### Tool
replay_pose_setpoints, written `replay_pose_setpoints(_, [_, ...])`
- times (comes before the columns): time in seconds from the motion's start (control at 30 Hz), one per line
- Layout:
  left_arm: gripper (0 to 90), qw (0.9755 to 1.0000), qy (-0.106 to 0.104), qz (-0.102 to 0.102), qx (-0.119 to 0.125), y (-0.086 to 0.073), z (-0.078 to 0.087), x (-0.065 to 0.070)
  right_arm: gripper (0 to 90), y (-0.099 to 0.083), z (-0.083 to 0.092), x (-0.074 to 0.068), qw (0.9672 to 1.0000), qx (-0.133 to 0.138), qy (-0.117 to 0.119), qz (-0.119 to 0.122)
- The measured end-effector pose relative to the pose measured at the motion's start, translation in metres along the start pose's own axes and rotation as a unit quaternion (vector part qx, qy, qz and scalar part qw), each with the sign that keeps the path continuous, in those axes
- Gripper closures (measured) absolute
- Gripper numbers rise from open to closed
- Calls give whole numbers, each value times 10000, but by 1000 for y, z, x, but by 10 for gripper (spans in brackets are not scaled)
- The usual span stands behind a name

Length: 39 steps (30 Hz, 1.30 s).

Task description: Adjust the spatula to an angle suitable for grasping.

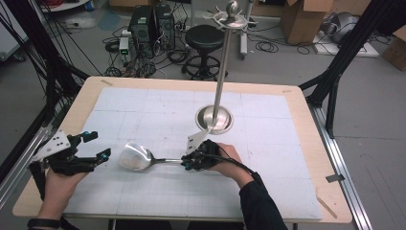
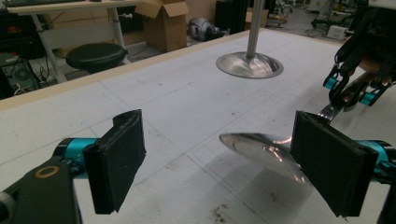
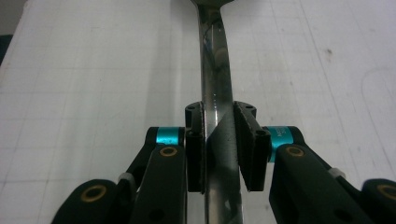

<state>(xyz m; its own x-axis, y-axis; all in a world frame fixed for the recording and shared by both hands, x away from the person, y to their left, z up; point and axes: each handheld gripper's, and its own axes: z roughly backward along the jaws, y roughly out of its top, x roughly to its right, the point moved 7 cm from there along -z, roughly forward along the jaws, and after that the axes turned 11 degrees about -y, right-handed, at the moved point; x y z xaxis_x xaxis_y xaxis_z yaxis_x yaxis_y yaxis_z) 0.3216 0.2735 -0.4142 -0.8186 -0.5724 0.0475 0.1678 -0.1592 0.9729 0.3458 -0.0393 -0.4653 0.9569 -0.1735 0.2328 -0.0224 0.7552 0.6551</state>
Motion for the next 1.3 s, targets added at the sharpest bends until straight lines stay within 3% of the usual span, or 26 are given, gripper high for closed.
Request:
replay_pose_setpoints(0.27, [186,10000,53,42,61,-1,14,1,757,23,-25,-10,9976,120,446,518])
replay_pose_setpoints(0.43, [185,10000,-10,38,-4,-4,13,5,755,23,-41,-12,9964,30,616,582])
replay_pose_setpoints(0.63, [186,10000,-82,35,-29,-4,9,8,732,20,-44,-14,9961,-78,648,587])
replay_pose_setpoints(0.7, [185,9999,-111,34,-41,-4,8,8,673,20,-44,-14,9967,-53,570,571])
replay_pose_setpoints(0.77, [185,9999,-131,26,-34,-3,7,9,558,24,-39,-11,9980,101,452,439])
replay_pose_setpoints(1.03, [185,9998,-201,-16,-29,2,2,9,400,21,-3,4,9985,529,-38,-111])
replay_pose_setpoints(1.17, [185,9998,-216,-39,-34,4,0,9,331,8,17,11,9967,630,-361,-370])
replay_pose_setpoints(1.3, [184,9996,-257,-52,-46,5,-5,10,301,-13,45,18,9911,849,-691,-760])
